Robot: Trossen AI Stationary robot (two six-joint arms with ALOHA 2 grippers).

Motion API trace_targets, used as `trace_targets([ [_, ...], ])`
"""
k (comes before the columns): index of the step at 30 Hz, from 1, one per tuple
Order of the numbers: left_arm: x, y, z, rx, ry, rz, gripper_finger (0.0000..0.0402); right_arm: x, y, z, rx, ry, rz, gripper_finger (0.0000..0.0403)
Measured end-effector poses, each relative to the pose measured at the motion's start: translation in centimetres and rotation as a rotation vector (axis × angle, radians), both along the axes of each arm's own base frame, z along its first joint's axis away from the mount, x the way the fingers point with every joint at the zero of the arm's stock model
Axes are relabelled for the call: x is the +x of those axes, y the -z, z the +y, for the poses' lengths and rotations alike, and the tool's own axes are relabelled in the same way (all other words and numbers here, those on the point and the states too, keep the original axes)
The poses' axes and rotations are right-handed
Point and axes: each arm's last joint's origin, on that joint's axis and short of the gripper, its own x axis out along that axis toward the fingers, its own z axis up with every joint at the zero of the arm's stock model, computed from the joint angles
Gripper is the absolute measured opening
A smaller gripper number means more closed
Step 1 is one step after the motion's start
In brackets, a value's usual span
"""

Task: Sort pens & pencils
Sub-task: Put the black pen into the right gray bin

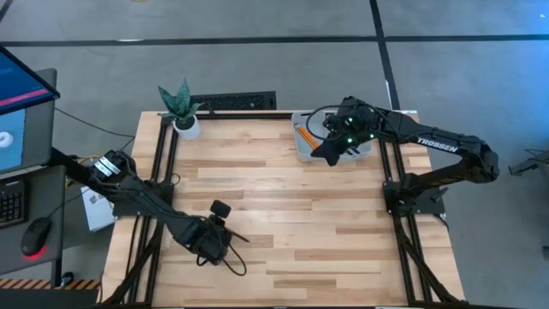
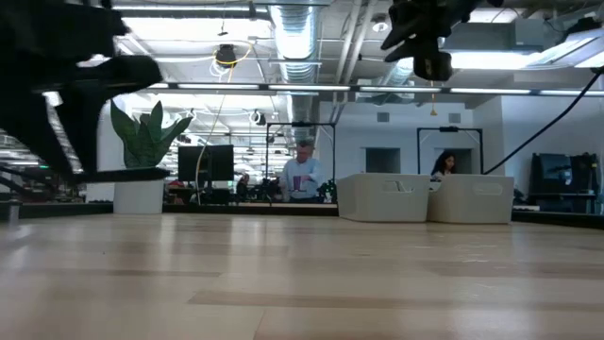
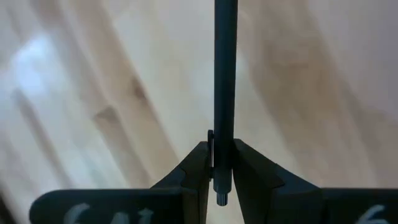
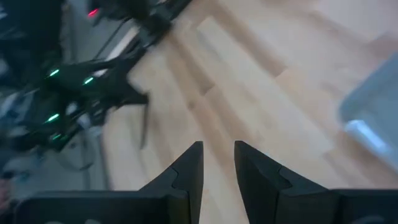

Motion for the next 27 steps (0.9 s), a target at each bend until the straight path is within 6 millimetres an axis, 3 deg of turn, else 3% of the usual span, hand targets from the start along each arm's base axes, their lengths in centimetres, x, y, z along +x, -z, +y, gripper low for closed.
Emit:
trace_targets([
  [12, 4.8, -3.6, 4.7, 0.116, 0.011, -0.042, 0.0048, -0.1, 0.0, 0.4, 0.091, -0.101, -0.019, 0.0113],
  [22, 9.0, -9.6, 8.8, 0.149, 0.059, -0.148, 0.0048, -0.3, 0.3, 1.2, 0.185, -0.191, 0.011, 0.0115],
  [27, 10.1, -12.4, 10.6, 0.171, 0.078, -0.204, 0.0048, -0.3, 0.3, 1.9, 0.192, -0.222, 0.026, 0.0140],
])
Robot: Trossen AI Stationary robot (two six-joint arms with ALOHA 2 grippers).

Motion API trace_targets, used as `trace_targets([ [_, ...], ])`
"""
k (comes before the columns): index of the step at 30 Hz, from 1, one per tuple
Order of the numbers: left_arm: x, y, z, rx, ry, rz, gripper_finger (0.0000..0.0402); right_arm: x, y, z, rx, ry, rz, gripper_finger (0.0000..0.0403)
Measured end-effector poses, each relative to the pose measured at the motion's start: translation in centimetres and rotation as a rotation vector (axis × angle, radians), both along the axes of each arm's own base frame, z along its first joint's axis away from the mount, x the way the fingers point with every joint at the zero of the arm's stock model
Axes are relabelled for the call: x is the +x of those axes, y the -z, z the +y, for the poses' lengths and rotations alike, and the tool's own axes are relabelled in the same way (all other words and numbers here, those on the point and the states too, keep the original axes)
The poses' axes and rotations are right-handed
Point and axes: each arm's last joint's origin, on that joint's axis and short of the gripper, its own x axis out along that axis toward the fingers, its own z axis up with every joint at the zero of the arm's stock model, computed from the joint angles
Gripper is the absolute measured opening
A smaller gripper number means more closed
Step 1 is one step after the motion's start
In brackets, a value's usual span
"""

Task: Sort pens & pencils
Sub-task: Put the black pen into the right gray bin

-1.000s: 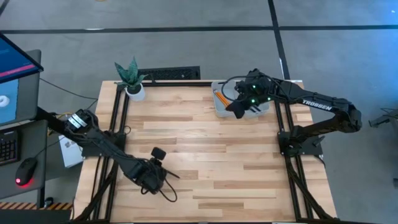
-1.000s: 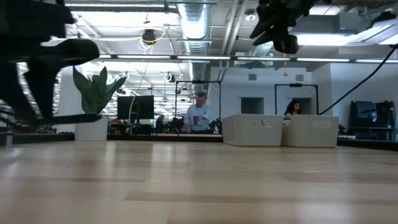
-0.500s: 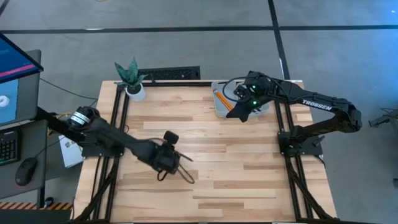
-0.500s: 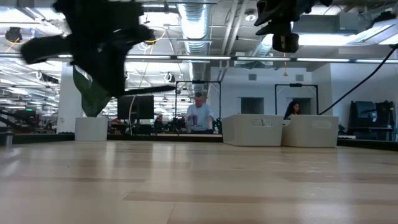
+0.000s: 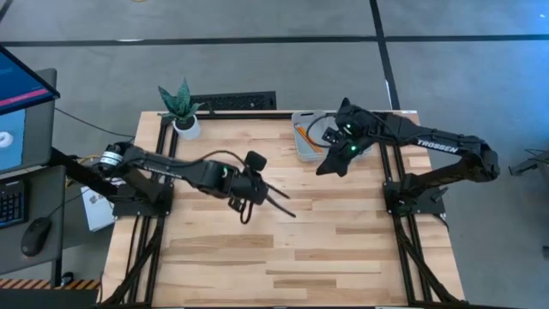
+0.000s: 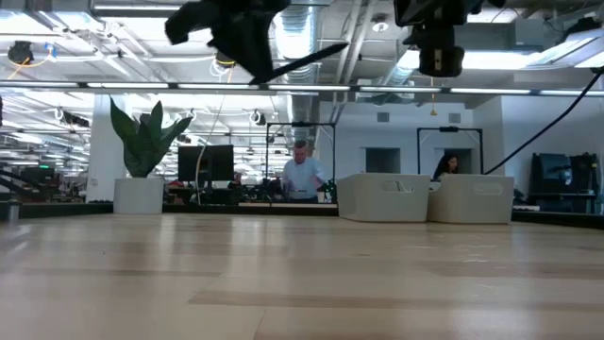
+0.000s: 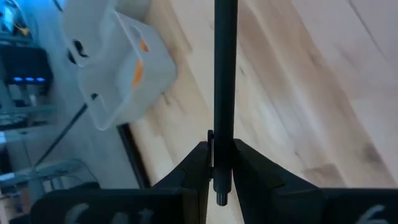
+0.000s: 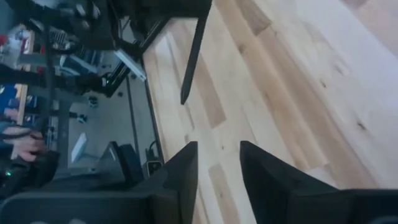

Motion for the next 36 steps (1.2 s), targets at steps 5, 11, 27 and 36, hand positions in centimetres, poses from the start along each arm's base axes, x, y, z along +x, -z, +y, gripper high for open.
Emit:
trace_targets([
  [5, 0.5, -1.3, 0.9, 0.032, 0.036, -0.014, 0.0048, 0.5, -0.4, 0.6, 0.009, -0.006, -0.038, 0.0186],
  [11, 0.5, -1.4, 1.3, 0.083, 0.096, 0.021, 0.0048, 1.6, -1.5, 1.4, 0.007, -0.018, -0.168, 0.0226],
  [27, 1.3, -1.9, 1.6, 0.204, 0.225, 0.012, 0.0048, 3.7, -0.6, 2.5, 0.031, 0.120, -0.121, 0.0234],
  [36, 1.6, -2.1, 2.5, 0.247, 0.248, 0.017, 0.0048, 6.5, 1.5, 3.9, 0.066, 0.067, -0.078, 0.0234],
])
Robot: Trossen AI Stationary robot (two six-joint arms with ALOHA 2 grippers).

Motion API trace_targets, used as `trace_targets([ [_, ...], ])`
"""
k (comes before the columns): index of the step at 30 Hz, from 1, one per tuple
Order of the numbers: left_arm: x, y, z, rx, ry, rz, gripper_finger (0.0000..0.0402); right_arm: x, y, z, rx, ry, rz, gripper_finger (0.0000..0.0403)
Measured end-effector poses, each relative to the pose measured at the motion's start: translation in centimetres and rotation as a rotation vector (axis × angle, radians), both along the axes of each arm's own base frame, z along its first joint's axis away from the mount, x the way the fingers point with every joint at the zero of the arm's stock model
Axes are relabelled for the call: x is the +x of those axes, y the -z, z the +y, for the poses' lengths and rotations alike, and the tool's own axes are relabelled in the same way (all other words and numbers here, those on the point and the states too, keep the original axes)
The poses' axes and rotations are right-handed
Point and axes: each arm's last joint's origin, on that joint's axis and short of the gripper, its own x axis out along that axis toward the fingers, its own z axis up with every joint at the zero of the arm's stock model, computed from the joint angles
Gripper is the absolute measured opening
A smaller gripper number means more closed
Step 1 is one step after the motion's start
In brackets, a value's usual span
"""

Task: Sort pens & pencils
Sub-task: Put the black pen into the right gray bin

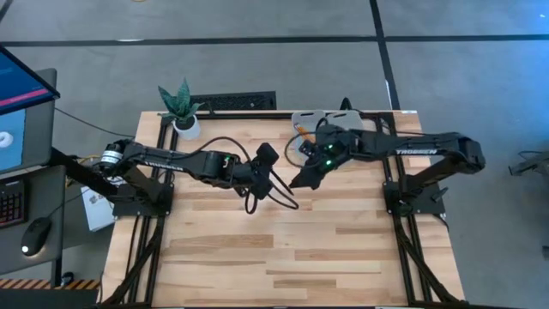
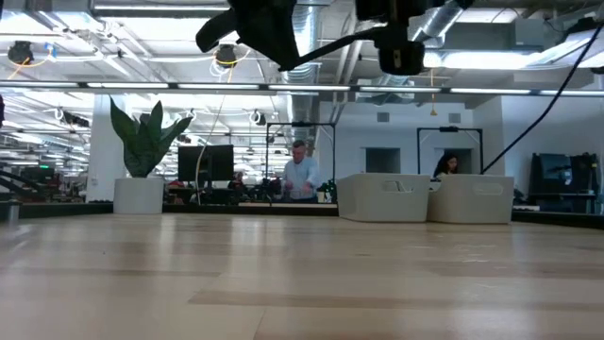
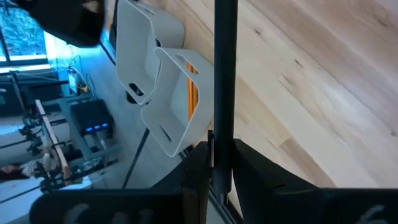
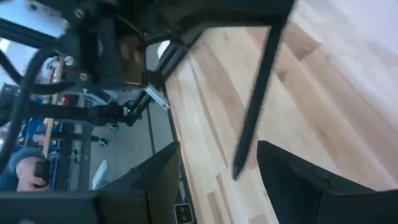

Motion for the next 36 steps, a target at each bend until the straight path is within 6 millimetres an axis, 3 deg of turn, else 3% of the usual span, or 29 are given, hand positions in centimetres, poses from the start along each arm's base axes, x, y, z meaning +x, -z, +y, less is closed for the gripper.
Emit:
trace_targets([
  [10, 0.1, -0.1, 0.2, 0.032, 0.033, 0.011, 0.0048, 2.8, 1.8, 1.5, 0.070, -0.068, -0.021, 0.0234],
  [36, 0.2, -0.1, 0.2, 0.024, 0.024, -0.007, 0.0048, 2.9, 0.8, 0.7, 0.047, -0.041, -0.106, 0.0234],
])
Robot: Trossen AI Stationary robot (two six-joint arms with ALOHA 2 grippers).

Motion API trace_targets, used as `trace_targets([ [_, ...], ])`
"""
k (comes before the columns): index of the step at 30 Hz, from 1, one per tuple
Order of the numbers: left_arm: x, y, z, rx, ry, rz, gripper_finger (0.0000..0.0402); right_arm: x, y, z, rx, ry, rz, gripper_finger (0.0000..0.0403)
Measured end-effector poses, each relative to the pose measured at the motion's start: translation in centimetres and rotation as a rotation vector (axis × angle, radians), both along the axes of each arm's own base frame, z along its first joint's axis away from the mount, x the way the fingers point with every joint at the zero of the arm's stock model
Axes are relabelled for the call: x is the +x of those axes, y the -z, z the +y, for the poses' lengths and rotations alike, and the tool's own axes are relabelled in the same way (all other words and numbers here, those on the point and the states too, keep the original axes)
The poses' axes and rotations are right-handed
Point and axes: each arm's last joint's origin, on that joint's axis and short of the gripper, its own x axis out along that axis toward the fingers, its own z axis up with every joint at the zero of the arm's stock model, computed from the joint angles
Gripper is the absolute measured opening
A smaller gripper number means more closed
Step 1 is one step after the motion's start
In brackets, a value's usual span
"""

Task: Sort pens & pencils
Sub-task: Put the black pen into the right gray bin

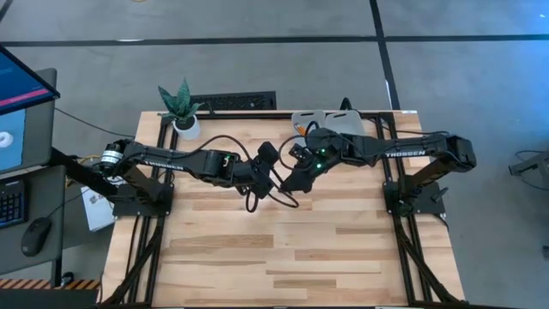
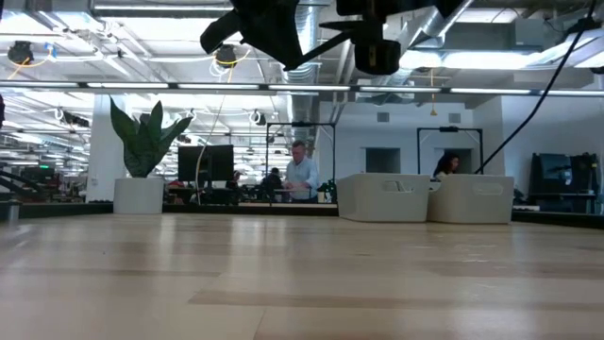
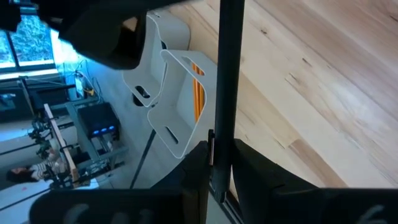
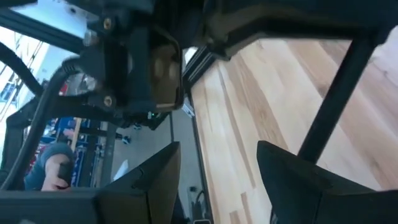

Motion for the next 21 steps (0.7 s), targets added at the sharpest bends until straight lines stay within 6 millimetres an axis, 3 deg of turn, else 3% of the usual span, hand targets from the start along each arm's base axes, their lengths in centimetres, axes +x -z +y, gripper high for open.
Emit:
trace_targets([
  [12, 0.0, 0.0, -0.4, -0.012, -0.003, -0.006, 0.0048, -0.2, 0.3, -2.0, -0.055, 0.114, 0.028, 0.0234],
  [21, -0.1, 0.0, -0.3, -0.003, -0.012, -0.008, 0.0048, -0.5, 0.8, -2.2, -0.063, 0.140, 0.089, 0.0234],
])
